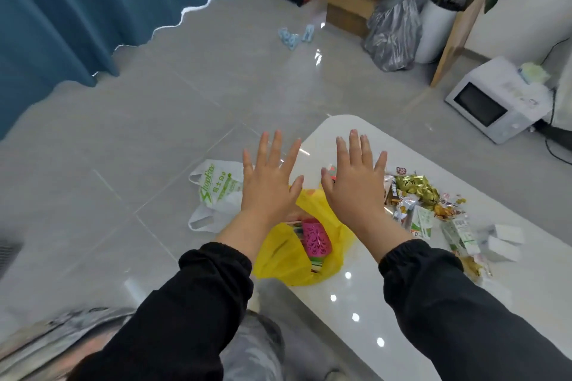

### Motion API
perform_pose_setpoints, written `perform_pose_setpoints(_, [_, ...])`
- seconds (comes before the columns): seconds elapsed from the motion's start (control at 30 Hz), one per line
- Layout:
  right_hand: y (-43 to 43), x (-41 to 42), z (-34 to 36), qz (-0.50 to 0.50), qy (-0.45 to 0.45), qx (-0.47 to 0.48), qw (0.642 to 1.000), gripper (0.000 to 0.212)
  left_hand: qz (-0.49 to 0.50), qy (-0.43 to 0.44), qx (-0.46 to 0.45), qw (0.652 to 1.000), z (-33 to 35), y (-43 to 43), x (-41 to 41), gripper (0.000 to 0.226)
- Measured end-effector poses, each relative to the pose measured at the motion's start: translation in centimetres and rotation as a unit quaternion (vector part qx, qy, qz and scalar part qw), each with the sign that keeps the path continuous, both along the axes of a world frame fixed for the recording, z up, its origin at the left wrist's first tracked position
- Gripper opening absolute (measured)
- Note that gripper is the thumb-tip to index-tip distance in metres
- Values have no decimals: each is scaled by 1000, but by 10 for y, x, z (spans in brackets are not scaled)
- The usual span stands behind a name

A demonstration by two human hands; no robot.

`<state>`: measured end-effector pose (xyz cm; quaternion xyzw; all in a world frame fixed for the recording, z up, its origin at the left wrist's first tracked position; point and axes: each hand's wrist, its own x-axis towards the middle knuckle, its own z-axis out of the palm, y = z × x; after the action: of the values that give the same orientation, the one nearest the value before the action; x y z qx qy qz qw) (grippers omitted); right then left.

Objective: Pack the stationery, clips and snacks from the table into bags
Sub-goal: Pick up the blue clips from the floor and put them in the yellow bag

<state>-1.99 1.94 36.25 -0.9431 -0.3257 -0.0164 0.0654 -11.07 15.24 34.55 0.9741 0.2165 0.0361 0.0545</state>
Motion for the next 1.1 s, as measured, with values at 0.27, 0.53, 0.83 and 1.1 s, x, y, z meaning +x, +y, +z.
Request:
perform_pose_setpoints(0.27, [180, -8, 6, 18, -41, -5, 999, 60, 32, -47, 26, 998, 27, 189, -7, 67])
perform_pose_setpoints(0.53, [415, -8, 13, -5, -13, -15, 1000, 63, 23, -18, 37, 999, 45, 416, -12, 66])
perform_pose_setpoints(0.83, [547, 42, 31, -20, -14, -40, 999, 62, 13, -23, 22, 999, 60, 557, 42, 64])
perform_pose_setpoints(1.1, [700, 160, 29, -81, -24, -12, 996, 63, -37, -25, 61, 997, 72, 711, 180, 66])
